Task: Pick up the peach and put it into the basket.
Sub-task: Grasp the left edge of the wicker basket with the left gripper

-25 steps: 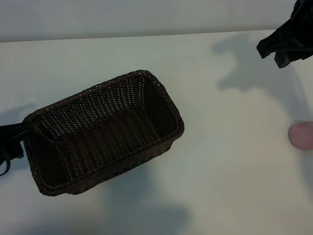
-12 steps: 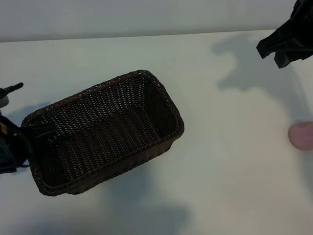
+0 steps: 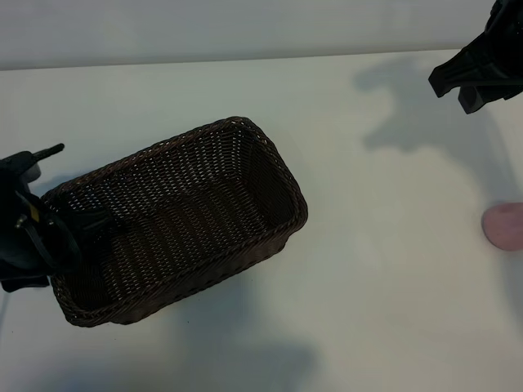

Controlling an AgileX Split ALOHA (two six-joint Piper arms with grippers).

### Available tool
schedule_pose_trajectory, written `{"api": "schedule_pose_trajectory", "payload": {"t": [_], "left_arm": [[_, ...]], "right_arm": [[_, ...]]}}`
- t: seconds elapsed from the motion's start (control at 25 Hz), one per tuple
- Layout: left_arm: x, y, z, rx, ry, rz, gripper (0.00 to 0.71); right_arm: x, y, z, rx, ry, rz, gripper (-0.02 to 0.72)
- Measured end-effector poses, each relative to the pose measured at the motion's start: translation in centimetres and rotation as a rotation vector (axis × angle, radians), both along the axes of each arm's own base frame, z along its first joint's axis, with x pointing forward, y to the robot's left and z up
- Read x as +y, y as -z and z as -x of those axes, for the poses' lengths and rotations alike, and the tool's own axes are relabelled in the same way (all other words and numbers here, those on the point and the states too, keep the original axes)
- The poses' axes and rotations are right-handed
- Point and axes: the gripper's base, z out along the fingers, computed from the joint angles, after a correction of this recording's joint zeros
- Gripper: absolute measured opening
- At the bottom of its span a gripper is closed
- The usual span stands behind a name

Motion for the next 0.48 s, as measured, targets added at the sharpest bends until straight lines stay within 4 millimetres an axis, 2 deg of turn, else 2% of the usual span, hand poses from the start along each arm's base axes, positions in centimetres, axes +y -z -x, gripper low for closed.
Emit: {"api": "schedule_pose_trajectory", "payload": {"t": [0.2,0.48], "left_arm": [[-0.2,0.8,-0.3,0.008,0.016,0.007,0.552],[0.0,2.1,0.3,0.007,0.015,0.018,0.551]], "right_arm": [[0.0,0.0,0.0,0.000,0.000,0.000,0.420],[0.0,0.0,0.0,0.000,0.000,0.000,0.420]]}}
